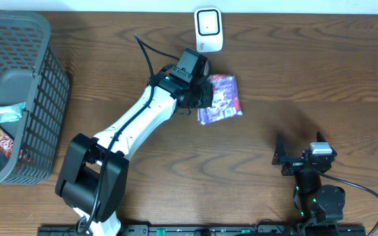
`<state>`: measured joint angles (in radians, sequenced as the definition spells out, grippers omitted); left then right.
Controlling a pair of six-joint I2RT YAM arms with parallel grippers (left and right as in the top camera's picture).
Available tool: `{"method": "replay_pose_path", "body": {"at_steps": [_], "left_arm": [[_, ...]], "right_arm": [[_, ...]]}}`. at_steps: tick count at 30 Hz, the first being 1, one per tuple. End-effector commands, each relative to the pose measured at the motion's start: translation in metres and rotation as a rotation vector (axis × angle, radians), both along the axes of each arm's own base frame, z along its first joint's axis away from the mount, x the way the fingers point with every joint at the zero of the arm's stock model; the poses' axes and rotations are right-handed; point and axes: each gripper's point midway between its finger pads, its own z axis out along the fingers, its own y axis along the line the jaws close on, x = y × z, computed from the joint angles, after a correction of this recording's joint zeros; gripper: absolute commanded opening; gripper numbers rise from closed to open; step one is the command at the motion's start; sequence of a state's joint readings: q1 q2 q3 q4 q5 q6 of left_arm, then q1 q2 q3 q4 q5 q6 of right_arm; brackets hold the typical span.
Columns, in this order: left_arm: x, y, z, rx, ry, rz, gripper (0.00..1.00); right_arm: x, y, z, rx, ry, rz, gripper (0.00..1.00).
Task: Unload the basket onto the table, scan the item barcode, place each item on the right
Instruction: 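Lift the purple pack out and carry it toward the scanner, then release the purple pack on the table and withdraw left gripper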
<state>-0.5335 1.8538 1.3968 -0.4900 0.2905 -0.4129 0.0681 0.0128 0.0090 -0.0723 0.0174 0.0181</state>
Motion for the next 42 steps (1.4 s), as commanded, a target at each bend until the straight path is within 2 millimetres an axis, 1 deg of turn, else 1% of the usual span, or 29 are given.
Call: {"method": "replay_pose_path", "body": {"at_steps": [1,4,6,10,12,13,16,19,20,23,26,28,29,31,33,34,36,37,40,42], "left_arm": [[0.006,-0.009,0.010,-0.031,-0.047,-0.024,0.07],[0.006,-0.016,0.003,-0.030,-0.047,-0.039,0.08],[0.005,-0.022,-0.005,-0.026,-0.040,-0.049,0.17],[0.004,-0.023,-0.026,-0.007,-0.006,-0.053,0.41],[0.004,-0.023,-0.033,0.001,0.007,-0.053,0.55],[0.004,-0.023,-0.033,0.002,0.008,-0.053,0.59],[0.006,-0.021,-0.027,-0.005,-0.003,-0.047,0.60],[0.012,-0.013,-0.003,-0.030,-0.046,-0.027,0.62],[0.016,-0.009,0.009,-0.043,-0.069,-0.015,0.62],[0.025,0.011,0.058,-0.093,-0.164,0.030,0.63],[0.029,0.031,0.106,-0.137,-0.259,0.071,0.64],[0.028,0.050,0.143,-0.168,-0.337,0.106,0.64],[0.027,0.059,0.159,-0.179,-0.374,0.121,0.67],[0.026,0.083,0.190,-0.176,-0.468,0.136,0.67],[0.028,0.118,0.217,-0.117,-0.575,0.193,0.67],[0.029,0.142,0.229,-0.071,-0.624,0.260,0.67],[0.030,0.186,0.248,0.005,-0.692,0.400,0.68],[0.028,0.217,0.259,0.056,-0.730,0.497,0.68],[0.018,0.274,0.279,0.129,-0.786,0.664,0.68],[0.012,0.301,0.286,0.153,-0.803,0.732,0.68]], "right_arm": [[0.000,0.002,-0.001,0.010,0.002,0.007,0.99],[0.000,0.002,-0.001,0.010,0.002,0.007,0.99],[0.000,0.002,-0.001,0.010,0.002,0.007,0.99],[0.000,0.002,-0.001,0.010,0.002,0.007,0.99],[0.000,0.002,-0.001,0.010,0.002,0.007,0.99],[0.000,0.002,-0.001,0.010,0.002,0.007,0.99],[0.000,0.002,-0.001,0.010,0.002,0.007,0.99],[0.000,0.002,-0.001,0.010,0.002,0.007,0.99],[0.000,0.002,-0.001,0.010,0.002,0.007,0.99],[0.000,0.002,-0.001,0.010,0.002,0.007,0.99],[0.000,0.002,-0.001,0.010,0.002,0.007,0.99],[0.000,0.002,-0.001,0.010,0.002,0.007,0.99],[0.000,0.002,-0.001,0.010,0.002,0.007,0.99],[0.000,0.002,-0.001,0.010,0.002,0.007,0.99],[0.000,0.002,-0.001,0.010,0.002,0.007,0.99],[0.000,0.002,-0.001,0.010,0.002,0.007,0.99],[0.000,0.002,-0.001,0.010,0.002,0.007,0.99],[0.000,0.002,-0.001,0.010,0.002,0.007,0.99],[0.000,0.002,-0.001,0.010,0.002,0.007,0.99],[0.000,0.002,-0.001,0.010,0.002,0.007,0.99]]}}
